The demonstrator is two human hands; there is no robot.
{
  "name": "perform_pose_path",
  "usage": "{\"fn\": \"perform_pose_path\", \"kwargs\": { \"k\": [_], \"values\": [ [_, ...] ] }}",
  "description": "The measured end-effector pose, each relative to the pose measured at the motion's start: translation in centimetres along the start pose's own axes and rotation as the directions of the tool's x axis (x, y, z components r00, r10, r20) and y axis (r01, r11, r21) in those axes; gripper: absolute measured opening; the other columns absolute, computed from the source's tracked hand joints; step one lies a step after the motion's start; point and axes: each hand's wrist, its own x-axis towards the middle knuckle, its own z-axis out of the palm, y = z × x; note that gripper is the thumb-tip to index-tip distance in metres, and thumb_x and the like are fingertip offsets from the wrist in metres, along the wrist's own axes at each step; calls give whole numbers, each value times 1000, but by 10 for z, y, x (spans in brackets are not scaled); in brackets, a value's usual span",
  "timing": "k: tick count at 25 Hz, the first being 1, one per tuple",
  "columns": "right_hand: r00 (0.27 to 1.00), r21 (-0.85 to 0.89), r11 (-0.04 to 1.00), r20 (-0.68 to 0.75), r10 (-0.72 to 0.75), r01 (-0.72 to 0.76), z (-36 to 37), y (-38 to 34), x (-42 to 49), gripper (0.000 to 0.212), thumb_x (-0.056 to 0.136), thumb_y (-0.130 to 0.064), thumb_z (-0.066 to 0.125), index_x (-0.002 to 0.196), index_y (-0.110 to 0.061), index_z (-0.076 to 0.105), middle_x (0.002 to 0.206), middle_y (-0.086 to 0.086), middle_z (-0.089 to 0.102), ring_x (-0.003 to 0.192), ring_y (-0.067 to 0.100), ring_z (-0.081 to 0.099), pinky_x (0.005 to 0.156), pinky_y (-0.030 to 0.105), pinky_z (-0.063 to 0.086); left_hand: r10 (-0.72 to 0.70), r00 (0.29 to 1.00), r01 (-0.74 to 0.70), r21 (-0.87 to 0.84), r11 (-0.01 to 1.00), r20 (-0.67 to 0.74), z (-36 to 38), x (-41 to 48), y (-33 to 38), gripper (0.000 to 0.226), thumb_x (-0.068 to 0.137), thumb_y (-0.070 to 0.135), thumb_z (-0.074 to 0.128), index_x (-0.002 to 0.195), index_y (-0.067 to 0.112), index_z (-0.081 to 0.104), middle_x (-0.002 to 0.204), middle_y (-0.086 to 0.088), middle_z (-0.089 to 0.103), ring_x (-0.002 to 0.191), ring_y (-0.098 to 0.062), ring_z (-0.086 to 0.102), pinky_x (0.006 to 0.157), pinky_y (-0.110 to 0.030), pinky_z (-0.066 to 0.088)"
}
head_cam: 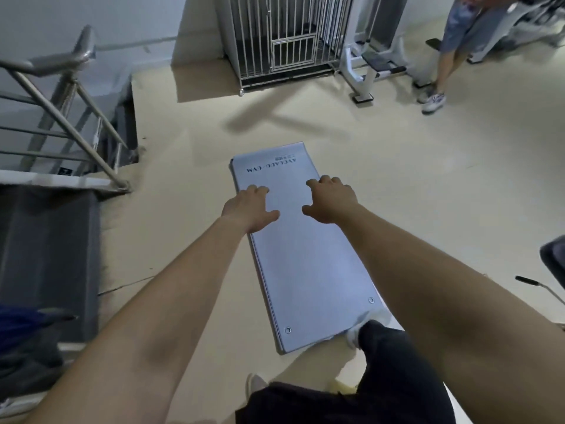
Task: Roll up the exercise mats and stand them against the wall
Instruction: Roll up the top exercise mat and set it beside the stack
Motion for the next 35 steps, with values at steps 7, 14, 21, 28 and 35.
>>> {"fn": "perform_pose_path", "kwargs": {
  "k": [7,14,21,28,35],
  "values": [
    [988,-7,996,132,-82,84,110,136,100,69,98,-48,59,156,-18,36,152,12,45,139,34,43,103,47,44,-123,992,124,-25,992,33,127,113,70,73,96,54,54,156,20,30,155,-7,38,138,-28,41,102,-44,45],
    [973,9,995,208,-98,99,392,250,240,63,98,-46,58,152,-17,40,148,11,47,136,33,44,102,44,43,-180,974,178,23,984,140,427,260,71,73,94,53,55,155,19,32,153,-8,39,138,-29,41,104,-45,44],
    [952,20,998,301,-60,57,668,293,267,63,99,-47,58,152,-17,41,149,14,46,137,35,43,105,48,42,-184,954,168,85,982,238,701,287,24,77,93,57,57,154,18,32,150,-9,40,135,-31,43,99,-45,46],
    [922,62,996,378,-83,64,812,317,189,65,99,-43,57,158,-25,35,154,9,41,140,33,39,102,47,44,-195,920,197,29,980,339,851,208,22,80,88,50,66,155,23,31,153,-6,36,136,-33,37,103,-44,44],
    [862,-133,953,475,-179,272,917,342,128,83,83,-47,77,150,-28,32,150,8,31,132,34,38,91,44,47,-158,902,99,164,981,401,962,163,36,89,80,41,79,152,34,27,162,-3,15,142,-36,23,110,-48,38]
  ]
}}
